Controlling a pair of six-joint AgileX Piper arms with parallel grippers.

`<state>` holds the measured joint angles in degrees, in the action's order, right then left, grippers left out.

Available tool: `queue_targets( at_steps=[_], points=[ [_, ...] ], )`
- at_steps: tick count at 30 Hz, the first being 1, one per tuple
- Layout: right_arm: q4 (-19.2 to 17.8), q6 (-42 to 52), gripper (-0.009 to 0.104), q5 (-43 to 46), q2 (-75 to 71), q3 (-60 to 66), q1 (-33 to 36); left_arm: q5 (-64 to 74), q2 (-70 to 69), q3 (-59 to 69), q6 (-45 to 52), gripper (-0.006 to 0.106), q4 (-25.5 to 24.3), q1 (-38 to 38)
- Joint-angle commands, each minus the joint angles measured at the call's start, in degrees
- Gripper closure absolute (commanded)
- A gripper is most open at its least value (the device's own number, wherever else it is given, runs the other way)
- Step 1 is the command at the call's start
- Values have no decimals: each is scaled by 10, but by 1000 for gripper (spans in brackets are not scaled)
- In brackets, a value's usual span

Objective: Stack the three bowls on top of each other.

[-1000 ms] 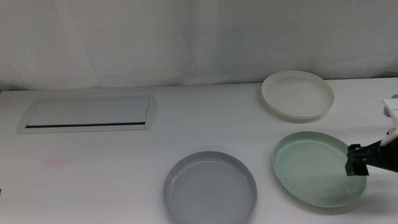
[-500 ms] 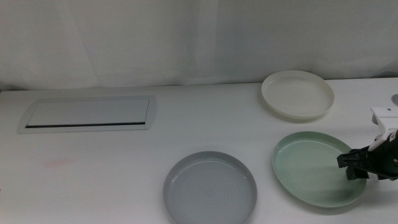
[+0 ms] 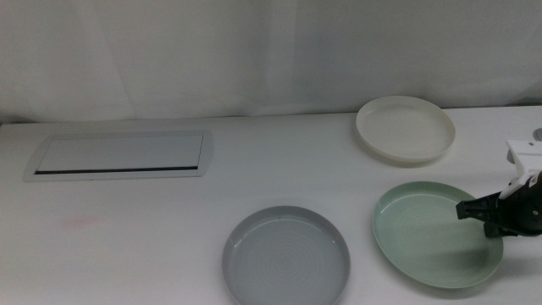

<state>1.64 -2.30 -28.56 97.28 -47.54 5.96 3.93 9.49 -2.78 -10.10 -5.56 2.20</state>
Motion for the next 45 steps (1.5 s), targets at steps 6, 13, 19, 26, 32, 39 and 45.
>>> queue_targets(
  at_steps=[6,13,19,26,32,39,45],
  points=[
    [-13,-7,97,-17,-112,0,-2,-4,-2,2,-4,103,4,2],
    [52,23,97,-78,-200,-49,-2,-4,-2,2,-4,103,4,2],
    [164,78,97,-105,-205,-89,27,-4,-2,2,-4,103,4,2],
    [170,33,97,-54,-145,-89,155,-4,-2,2,-4,103,4,2],
    [175,-1,97,-8,-72,-90,222,-4,-2,2,-4,103,4,2],
    [185,-8,97,14,13,-113,270,-4,-2,2,-4,103,4,2],
    [187,-9,97,8,72,-143,284,-4,-2,2,-4,103,4,2]
  ],
)
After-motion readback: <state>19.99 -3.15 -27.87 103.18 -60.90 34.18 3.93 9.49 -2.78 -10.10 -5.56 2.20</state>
